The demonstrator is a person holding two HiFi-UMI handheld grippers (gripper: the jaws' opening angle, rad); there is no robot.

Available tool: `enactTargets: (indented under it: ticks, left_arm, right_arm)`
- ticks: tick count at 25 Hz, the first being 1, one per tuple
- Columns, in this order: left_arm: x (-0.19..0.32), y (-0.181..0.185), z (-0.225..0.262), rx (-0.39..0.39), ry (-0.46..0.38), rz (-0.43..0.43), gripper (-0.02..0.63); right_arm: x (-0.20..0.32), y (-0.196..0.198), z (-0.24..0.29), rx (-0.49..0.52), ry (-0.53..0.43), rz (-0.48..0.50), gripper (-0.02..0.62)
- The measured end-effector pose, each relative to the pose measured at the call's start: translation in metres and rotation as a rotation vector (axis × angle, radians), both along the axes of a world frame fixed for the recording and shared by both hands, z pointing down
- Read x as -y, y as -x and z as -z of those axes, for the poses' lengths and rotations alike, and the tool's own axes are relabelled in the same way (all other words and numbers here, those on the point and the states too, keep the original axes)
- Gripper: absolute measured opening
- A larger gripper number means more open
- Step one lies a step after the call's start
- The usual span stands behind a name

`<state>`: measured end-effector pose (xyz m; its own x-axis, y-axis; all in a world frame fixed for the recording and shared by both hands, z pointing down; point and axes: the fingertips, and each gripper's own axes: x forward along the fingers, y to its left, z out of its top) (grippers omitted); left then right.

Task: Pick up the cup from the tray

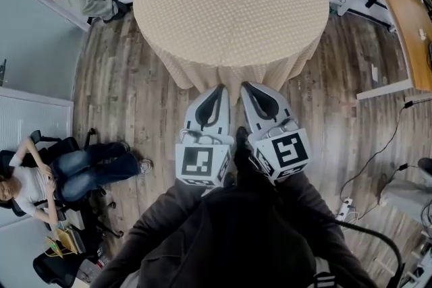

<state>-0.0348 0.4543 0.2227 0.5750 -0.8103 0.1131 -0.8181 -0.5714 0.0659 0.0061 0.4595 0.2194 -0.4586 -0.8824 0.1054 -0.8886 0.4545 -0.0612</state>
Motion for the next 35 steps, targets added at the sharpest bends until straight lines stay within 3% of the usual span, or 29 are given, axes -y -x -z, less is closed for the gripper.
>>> enactTargets:
  ticks: [15,27,35]
  left_arm:
    - [0.136,-0.054,0.019,0.02,-0.026,0.039,0.008]
    - [0.212,-0.049,0.02,0.015,-0.058,0.08,0.008]
    - [0.285,-0.038,-0.001,-0.015,0.001,0.096,0.008]
  right_arm:
    - [0.142,-0.058,0.013,0.015,-0.012,0.035,0.006]
    - [0.217,-0.054,0.013,-0.008,-0.037,0.072,0.006]
    - [0.289,-0.044,-0.011,-0.032,0.032,0.092,0.006]
